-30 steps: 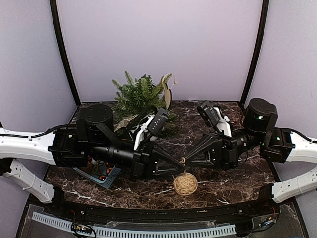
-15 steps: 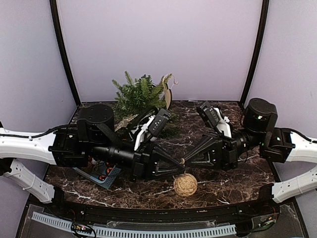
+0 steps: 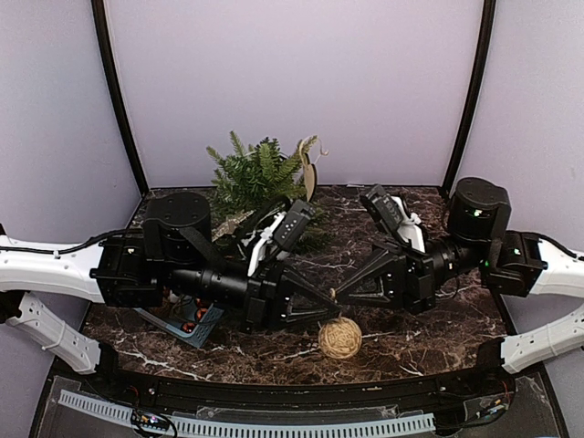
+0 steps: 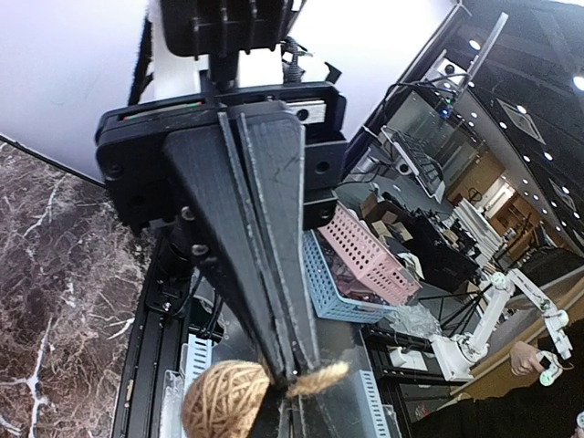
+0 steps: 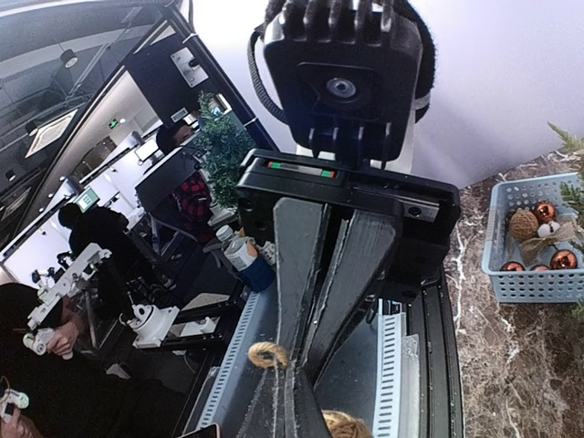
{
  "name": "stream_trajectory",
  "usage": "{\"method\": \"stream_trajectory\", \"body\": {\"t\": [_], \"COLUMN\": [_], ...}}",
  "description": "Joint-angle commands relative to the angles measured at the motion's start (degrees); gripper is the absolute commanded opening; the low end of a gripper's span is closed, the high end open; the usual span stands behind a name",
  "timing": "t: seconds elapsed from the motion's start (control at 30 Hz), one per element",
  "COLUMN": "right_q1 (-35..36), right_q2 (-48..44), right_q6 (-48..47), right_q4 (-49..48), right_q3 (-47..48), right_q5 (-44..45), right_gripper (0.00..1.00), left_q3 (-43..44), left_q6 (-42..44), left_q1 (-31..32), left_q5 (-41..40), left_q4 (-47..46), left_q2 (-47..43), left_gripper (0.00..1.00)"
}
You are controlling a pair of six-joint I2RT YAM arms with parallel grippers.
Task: Decorate the small christmas tree
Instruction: Pass from the left arm to the right
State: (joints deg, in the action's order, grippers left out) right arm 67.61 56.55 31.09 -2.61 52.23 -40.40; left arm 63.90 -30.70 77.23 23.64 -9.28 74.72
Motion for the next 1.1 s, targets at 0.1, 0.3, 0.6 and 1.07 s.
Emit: {"method": "stream_trajectory", "body": {"t": [0.1,0.3,0.6,1.07], "right_q1": [0.8,1.4,3.3,2.1], "right_q2": [0.2,1.7,3.9,-4.5], "right_q6": [-5.3,-8.9,-10.6,-4.5], "right_q4": [13.1,22.2,25.8,12.6], "right_q3": [5.7,10.2,13.2,1.4], "right_q5": [10.5,20.1,30.8,32.9], "right_gripper": [0.0,0.0,0.0,0.27], "left_q3": [-1.2,-1.6,-2.1,-1.5], "left_q6": [-0.6,-0.9,-1.2,-2.4], "left_q1": [-1.3,-1.7,-2.4,-3.6], "left_q5": [-6.5,-9.6,-10.6,-11.8], "left_q4": [-0.1,2.6,3.1,4.7], "left_q2": [-3.9,-5.0,-5.5,-6.7], "left_gripper": [0.0,0.0,0.0,0.0]}}
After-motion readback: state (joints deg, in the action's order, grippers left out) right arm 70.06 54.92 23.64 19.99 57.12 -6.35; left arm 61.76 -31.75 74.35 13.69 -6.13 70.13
